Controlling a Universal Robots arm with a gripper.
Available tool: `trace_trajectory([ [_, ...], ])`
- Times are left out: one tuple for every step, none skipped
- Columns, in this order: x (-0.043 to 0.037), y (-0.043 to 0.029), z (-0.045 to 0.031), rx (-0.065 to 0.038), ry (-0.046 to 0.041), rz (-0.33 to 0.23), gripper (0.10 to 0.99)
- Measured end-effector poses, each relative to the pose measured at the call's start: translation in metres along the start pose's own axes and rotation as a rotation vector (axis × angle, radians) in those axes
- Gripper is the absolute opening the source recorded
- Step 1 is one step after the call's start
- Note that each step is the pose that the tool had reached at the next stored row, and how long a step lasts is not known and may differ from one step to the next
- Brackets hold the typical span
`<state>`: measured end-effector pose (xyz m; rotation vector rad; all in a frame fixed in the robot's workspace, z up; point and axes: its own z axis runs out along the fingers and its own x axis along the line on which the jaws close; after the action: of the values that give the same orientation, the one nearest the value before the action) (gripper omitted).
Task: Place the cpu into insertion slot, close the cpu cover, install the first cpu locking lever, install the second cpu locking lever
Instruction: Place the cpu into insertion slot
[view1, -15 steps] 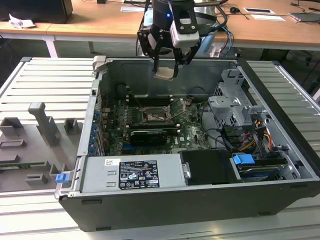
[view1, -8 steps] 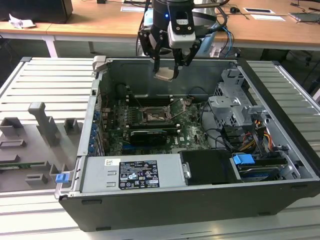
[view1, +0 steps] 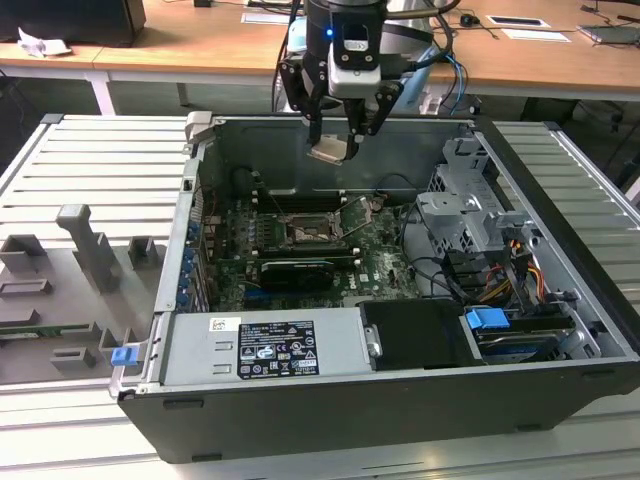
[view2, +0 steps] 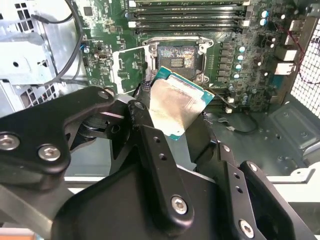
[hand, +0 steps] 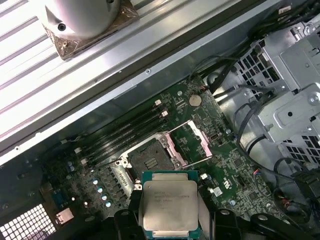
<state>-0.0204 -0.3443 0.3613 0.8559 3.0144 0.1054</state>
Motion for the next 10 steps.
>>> trace_trajectory([
  [0.0,0.0,0.0001,0.0,-0.0003,0.004,0.525],
  [0.0,0.0,0.0004,0.0,-0.0005,0.007,0.525],
  [0.0,0.0,0.0008,0.0,-0.0006,0.009,0.525],
  [0.0,-0.0001,0.0019,0.0,-0.0006,0.009,0.525],
  [0.0,-0.0001,0.0024,0.0,-0.0007,0.009,0.525],
  [0.0,-0.0002,0.003,0.0,-0.0006,0.009,0.525],
  [0.0,-0.0002,0.0034,0.0,-0.0007,0.009,0.525],
  [0.0,-0.0003,0.0038,0.0,-0.0006,0.009,0.525],
  [0.0,-0.0003,0.0041,0.0,-0.0006,0.009,0.525],
  [0.0,-0.0003,0.0044,0.0,-0.0006,0.009,0.525],
])
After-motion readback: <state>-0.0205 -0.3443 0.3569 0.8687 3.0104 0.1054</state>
